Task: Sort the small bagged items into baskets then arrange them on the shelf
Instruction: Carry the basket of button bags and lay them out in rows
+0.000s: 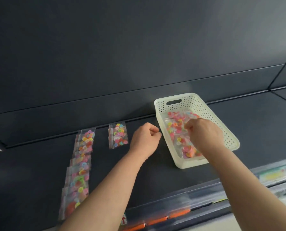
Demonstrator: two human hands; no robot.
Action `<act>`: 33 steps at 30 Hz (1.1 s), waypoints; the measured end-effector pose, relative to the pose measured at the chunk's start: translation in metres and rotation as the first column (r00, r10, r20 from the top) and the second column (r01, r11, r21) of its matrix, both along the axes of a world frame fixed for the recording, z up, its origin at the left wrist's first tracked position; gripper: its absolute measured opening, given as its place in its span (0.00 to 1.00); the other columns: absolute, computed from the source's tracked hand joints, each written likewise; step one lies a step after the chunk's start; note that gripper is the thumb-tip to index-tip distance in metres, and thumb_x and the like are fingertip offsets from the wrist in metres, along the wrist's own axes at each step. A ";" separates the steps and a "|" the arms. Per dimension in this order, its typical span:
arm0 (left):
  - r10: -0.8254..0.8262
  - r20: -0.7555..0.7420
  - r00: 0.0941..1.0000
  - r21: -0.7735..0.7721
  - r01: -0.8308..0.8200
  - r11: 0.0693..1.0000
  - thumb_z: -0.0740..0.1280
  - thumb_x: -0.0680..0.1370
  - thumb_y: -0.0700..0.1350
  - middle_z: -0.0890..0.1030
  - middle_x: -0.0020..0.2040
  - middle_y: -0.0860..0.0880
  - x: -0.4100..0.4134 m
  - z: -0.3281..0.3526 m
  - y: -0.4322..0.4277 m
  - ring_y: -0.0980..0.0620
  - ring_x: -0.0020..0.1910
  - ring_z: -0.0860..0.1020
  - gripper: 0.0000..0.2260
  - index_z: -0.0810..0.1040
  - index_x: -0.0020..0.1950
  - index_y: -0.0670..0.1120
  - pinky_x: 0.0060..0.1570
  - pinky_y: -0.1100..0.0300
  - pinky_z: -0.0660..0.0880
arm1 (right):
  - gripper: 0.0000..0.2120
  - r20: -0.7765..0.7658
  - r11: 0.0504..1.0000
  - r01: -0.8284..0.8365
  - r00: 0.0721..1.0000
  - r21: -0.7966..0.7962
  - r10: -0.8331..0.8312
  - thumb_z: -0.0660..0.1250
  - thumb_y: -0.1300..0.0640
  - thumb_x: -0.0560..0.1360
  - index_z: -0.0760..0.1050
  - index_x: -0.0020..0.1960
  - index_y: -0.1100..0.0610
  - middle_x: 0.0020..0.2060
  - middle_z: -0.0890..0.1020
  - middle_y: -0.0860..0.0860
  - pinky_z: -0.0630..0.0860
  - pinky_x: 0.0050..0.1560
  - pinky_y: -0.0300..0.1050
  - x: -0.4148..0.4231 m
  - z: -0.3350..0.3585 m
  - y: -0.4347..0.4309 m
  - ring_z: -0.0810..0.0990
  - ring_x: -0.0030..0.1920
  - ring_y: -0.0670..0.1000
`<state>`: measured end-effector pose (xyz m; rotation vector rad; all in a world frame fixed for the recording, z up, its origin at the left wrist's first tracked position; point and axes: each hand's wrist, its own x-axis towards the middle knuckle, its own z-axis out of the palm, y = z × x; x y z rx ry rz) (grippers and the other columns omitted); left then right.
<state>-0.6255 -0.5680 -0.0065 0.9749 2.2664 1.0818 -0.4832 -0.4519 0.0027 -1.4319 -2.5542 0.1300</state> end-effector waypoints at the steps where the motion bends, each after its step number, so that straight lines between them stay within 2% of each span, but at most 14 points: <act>1: 0.006 0.001 1.000 0.008 -0.006 1.000 0.67 0.78 0.47 0.79 0.46 0.56 0.003 0.001 0.002 0.56 0.46 0.79 0.03 0.77 0.52 0.52 0.48 0.54 0.80 | 0.14 0.085 0.999 0.020 0.996 -0.050 -0.016 0.60 0.63 0.74 0.80 0.49 0.48 0.42 0.81 0.45 0.78 0.40 0.46 0.007 -0.003 0.007 0.79 0.42 0.50; 4: 0.029 0.005 1.000 0.010 -0.029 1.000 0.67 0.79 0.46 0.79 0.46 0.56 0.011 0.002 0.007 0.56 0.45 0.79 0.03 0.76 0.52 0.52 0.48 0.53 0.81 | 0.08 0.205 0.983 0.007 0.978 -0.184 0.032 0.64 0.57 0.74 0.79 0.49 0.49 0.41 0.80 0.46 0.79 0.44 0.46 0.018 -0.010 0.017 0.79 0.42 0.50; 9: 0.068 0.009 0.998 0.006 -0.068 0.998 0.67 0.78 0.45 0.80 0.46 0.56 0.016 -0.001 0.008 0.56 0.46 0.80 0.03 0.76 0.51 0.53 0.49 0.53 0.81 | 0.05 0.190 0.978 -0.037 0.979 -0.203 0.076 0.63 0.58 0.75 0.76 0.45 0.50 0.40 0.78 0.46 0.78 0.40 0.45 0.021 -0.010 0.018 0.78 0.41 0.50; 11: 0.083 0.017 0.996 0.028 -0.084 0.996 0.66 0.79 0.45 0.80 0.45 0.56 0.016 -0.001 0.006 0.56 0.46 0.80 0.04 0.76 0.50 0.54 0.49 0.53 0.81 | 0.08 0.080 0.978 -0.065 0.993 -0.199 0.082 0.60 0.59 0.76 0.73 0.42 0.50 0.38 0.78 0.47 0.79 0.39 0.46 0.020 -0.007 0.018 0.78 0.38 0.50; 13: 0.099 0.024 0.995 0.069 -0.100 0.993 0.67 0.79 0.44 0.80 0.45 0.55 0.014 0.002 0.005 0.55 0.46 0.80 0.04 0.77 0.49 0.54 0.50 0.52 0.81 | 0.08 -0.130 0.971 -0.137 0.985 -0.194 0.113 0.59 0.59 0.77 0.73 0.43 0.50 0.38 0.79 0.46 0.79 0.42 0.48 0.016 0.001 0.017 0.79 0.38 0.49; 15: 0.109 0.069 0.992 0.140 -0.118 0.983 0.67 0.79 0.45 0.81 0.46 0.54 0.011 0.006 0.003 0.55 0.47 0.80 0.03 0.77 0.49 0.53 0.51 0.51 0.80 | 0.07 -0.300 0.962 -0.228 0.938 -0.152 0.175 0.61 0.60 0.77 0.77 0.48 0.50 0.40 0.80 0.44 0.79 0.45 0.47 0.006 0.016 0.012 0.80 0.41 0.48; 17: 0.094 0.157 0.983 0.233 -0.129 0.964 0.69 0.78 0.48 0.81 0.49 0.55 0.008 0.011 -0.001 0.56 0.50 0.79 0.05 0.78 0.53 0.52 0.54 0.52 0.79 | 0.08 -0.371 0.945 -0.313 0.892 -0.095 0.258 0.62 0.59 0.78 0.78 0.50 0.50 0.41 0.80 0.43 0.77 0.45 0.45 -0.008 0.032 0.002 0.79 0.42 0.47; 21: -0.043 0.234 0.971 0.309 -0.032 0.951 0.73 0.74 0.54 0.80 0.57 0.57 -0.002 0.019 -0.021 0.58 0.57 0.78 0.16 0.76 0.61 0.54 0.58 0.60 0.75 | 0.09 -0.314 0.891 -0.446 0.860 -0.083 0.402 0.61 0.58 0.77 0.79 0.50 0.50 0.42 0.80 0.45 0.72 0.44 0.43 -0.037 0.051 -0.020 0.77 0.44 0.48; 23: -0.046 0.261 0.964 0.310 -0.038 0.950 0.73 0.74 0.52 0.83 0.53 0.55 -0.009 0.024 -0.034 0.58 0.53 0.81 0.15 0.78 0.59 0.51 0.55 0.64 0.76 | 0.09 -0.265 0.869 -0.485 0.854 -0.094 0.448 0.61 0.58 0.76 0.79 0.49 0.49 0.44 0.81 0.47 0.74 0.45 0.45 -0.050 0.051 -0.030 0.78 0.46 0.50; 25: -0.039 0.306 0.951 0.299 -0.058 0.953 0.74 0.75 0.49 0.86 0.46 0.50 -0.017 0.025 -0.046 0.52 0.46 0.84 0.11 0.80 0.55 0.47 0.53 0.59 0.80 | 0.09 -0.249 0.850 -0.512 0.846 -0.126 0.472 0.62 0.58 0.76 0.78 0.49 0.48 0.45 0.81 0.47 0.75 0.45 0.46 -0.062 0.046 -0.040 0.78 0.47 0.51; 27: -0.005 0.259 0.966 0.250 -0.062 0.966 0.73 0.76 0.45 0.86 0.43 0.48 -0.027 0.021 -0.055 0.49 0.42 0.85 0.05 0.81 0.50 0.48 0.52 0.52 0.81 | 0.08 -0.292 0.821 -0.539 0.829 -0.190 0.477 0.62 0.58 0.76 0.79 0.49 0.48 0.45 0.82 0.46 0.75 0.45 0.46 -0.072 0.039 -0.048 0.79 0.47 0.50; 29: 0.094 0.228 0.969 0.201 -0.141 0.969 0.72 0.77 0.43 0.85 0.45 0.49 -0.039 0.014 -0.063 0.50 0.42 0.84 0.03 0.81 0.47 0.51 0.48 0.53 0.81 | 0.10 -0.358 0.813 -0.540 0.819 -0.218 0.448 0.62 0.58 0.77 0.78 0.55 0.50 0.46 0.81 0.45 0.75 0.47 0.44 -0.083 0.028 -0.054 0.79 0.49 0.49; 31: 0.208 0.348 0.914 0.201 -0.289 0.936 0.69 0.79 0.42 0.84 0.47 0.48 -0.047 0.008 -0.071 0.53 0.41 0.83 0.04 0.81 0.46 0.50 0.40 0.59 0.80 | 0.14 -0.484 0.796 -0.502 0.818 -0.340 0.310 0.61 0.56 0.79 0.73 0.64 0.52 0.48 0.79 0.45 0.72 0.49 0.41 -0.091 0.018 -0.060 0.78 0.50 0.48; 33: 0.258 0.548 0.796 0.206 -0.427 0.881 0.68 0.80 0.42 0.85 0.47 0.45 -0.051 0.006 -0.078 0.51 0.41 0.83 0.02 0.80 0.48 0.46 0.40 0.59 0.81 | 0.18 -0.561 0.641 -0.488 0.821 -0.593 0.107 0.61 0.52 0.80 0.68 0.69 0.52 0.54 0.79 0.47 0.72 0.53 0.41 -0.095 0.007 -0.069 0.77 0.53 0.47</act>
